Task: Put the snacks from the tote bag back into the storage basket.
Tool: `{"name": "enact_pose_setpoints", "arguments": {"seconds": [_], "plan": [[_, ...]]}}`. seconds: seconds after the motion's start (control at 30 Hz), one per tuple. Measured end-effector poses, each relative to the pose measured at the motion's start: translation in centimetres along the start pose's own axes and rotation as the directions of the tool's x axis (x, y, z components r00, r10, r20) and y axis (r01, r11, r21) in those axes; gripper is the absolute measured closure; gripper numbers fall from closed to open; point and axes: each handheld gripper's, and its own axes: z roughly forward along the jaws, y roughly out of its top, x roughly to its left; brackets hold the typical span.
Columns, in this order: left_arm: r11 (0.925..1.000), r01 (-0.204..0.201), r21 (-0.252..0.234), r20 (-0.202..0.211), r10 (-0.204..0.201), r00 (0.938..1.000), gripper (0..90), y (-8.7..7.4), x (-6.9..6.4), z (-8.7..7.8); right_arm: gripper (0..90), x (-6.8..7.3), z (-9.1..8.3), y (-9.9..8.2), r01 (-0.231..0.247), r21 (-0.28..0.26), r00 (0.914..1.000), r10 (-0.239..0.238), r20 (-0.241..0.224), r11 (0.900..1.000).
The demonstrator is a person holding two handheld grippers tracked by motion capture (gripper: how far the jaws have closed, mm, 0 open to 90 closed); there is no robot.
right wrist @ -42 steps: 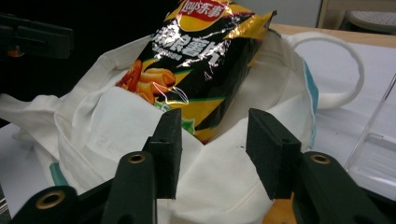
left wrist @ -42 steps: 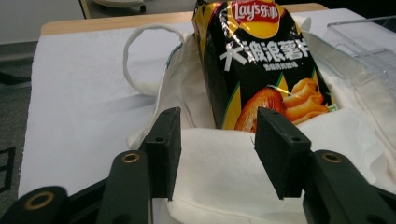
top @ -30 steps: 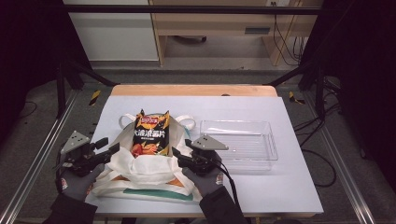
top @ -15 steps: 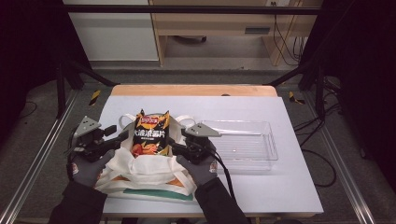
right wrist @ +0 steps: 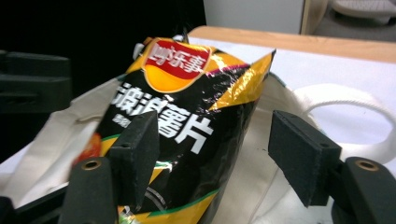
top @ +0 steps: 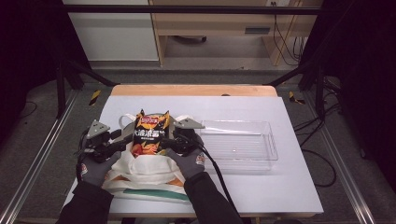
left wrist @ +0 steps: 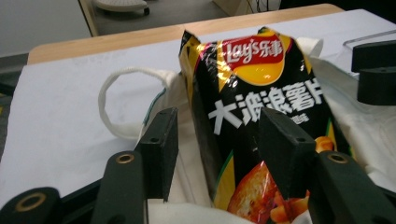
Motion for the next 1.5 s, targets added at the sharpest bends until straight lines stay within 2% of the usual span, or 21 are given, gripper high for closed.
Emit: {"name": "enact_pose_setpoints", "arguments": {"seconds": [0.2,0.3,0.4,0.5,0.6,0.67,0.77,0.87,0.97,1.2,1.4,1.43,1.47,1.5], "plan": [[0.9996,0.013,0.026,-0.001,-0.013,0.9999,47.9,-0.7,0.5,0.6,32.4,-0.2,2.2,-0.3,-0.032,0.043,0.9994,0.032,-0.01,0.9986],[0.9995,0.009,0.029,0.001,-0.009,1.0,47.9,-0.7,0.5,0.6,32.2,0.0,3.1,-0.8,-0.026,0.067,0.9995,0.027,-0.017,0.9975],[0.9996,0.01,0.027,0.0,-0.01,1.0,48.0,-0.7,0.5,0.6,32.6,0.1,3.7,-1.1,-0.02,0.089,0.9994,0.023,-0.025,0.9958],[0.9995,0.013,0.029,0.0,-0.013,0.9999,48.1,-0.8,0.6,0.6,37.6,-0.1,3.7,-1.1,-0.032,0.104,0.9982,0.037,-0.046,0.9941],[0.9993,0.012,0.035,0.001,-0.012,0.9999,48.1,-0.8,0.6,0.7,47.3,0.0,3.6,-1.2,-0.032,0.116,0.9972,0.04,-0.063,0.9927],[0.9992,0.01,0.038,0.002,-0.01,0.9999,48.1,-0.8,0.6,0.8,60.2,0.2,3.5,-1.1,-0.028,0.118,0.9968,0.037,-0.071,0.9926],[0.9991,0.009,0.041,0.001,-0.009,1.0,48.1,-0.9,0.5,0.9,74.6,0.2,3.5,-1.1,-0.027,0.124,0.9972,0.036,-0.066,0.9919],[0.999,0.013,0.044,0.001,-0.013,0.9999,48.1,-0.9,0.6,0.9,84.5,0.2,3.5,-1.1,-0.042,0.132,0.9967,0.05,-0.064,0.9903],[0.9989,0.013,0.045,0.001,-0.013,0.9999,48.1,-0.9,0.6,0.9,89.9,0.3,3.2,-1.1,-0.016,0.123,0.9978,0.024,-0.062,0.9923],[0.9992,0.014,0.039,-0.003,-0.014,0.9999,48.0,-0.9,0.7,0.7,90.0,0.9,1.9,-0.8,0.038,0.097,0.9973,-0.032,-0.066,0.9946],[0.9995,0.031,0.003,0.001,-0.031,0.9995,48.0,-0.6,0.9,0.0,90.0,1.4,0.6,-0.9,0.094,0.061,0.9909,-0.087,-0.103,0.9937],[0.9994,0.035,-0.005,0.001,-0.035,0.9994,48.0,-0.6,0.9,0.0,90.0,1.3,0.3,-1.0,0.089,0.051,0.9879,-0.081,-0.132,0.9947],[0.9992,0.037,-0.015,0.002,-0.037,0.9993,48.0,-0.5,0.9,-0.3,90.0,1.4,0.1,-1.1,0.081,0.046,0.9865,-0.074,-0.146,0.9956],[0.9989,0.038,-0.025,0.004,-0.038,0.9993,48.0,-0.4,0.9,-0.4,90.0,1.5,-0.2,-1.2,0.093,0.04,0.9846,-0.086,-0.152,0.9949]]}}
